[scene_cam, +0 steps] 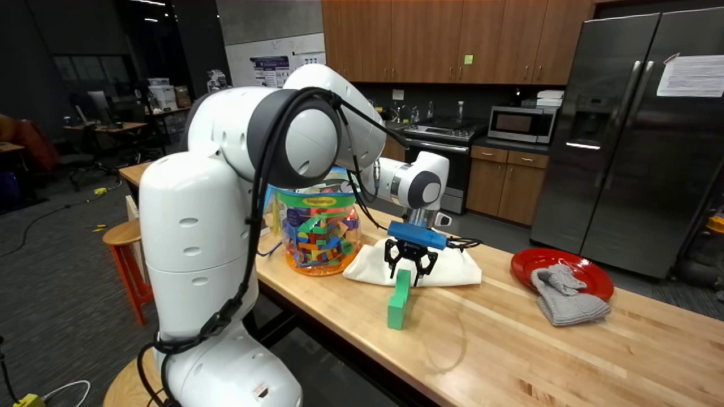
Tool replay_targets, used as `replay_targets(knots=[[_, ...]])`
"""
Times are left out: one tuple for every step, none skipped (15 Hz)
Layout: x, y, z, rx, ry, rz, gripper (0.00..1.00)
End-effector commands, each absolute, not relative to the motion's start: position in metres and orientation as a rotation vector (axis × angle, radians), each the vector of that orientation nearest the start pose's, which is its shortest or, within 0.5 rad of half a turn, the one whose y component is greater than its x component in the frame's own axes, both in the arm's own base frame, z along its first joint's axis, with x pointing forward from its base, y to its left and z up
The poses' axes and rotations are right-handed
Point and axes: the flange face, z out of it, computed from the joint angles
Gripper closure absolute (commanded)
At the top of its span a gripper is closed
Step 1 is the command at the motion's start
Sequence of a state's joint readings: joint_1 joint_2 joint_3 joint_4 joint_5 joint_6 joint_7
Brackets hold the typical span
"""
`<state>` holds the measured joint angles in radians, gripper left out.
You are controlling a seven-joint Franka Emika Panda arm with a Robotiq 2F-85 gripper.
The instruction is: Remove the green block from the toy bag
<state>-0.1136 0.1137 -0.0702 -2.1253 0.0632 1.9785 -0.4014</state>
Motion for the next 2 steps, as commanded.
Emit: replay_targets(knots=[[0.52,-0.0923,0.3391,-2.988,-0.276,0.357,0.32],[0.52,-0.0923,0.3391,-2.988,-0.276,0.357,0.32]])
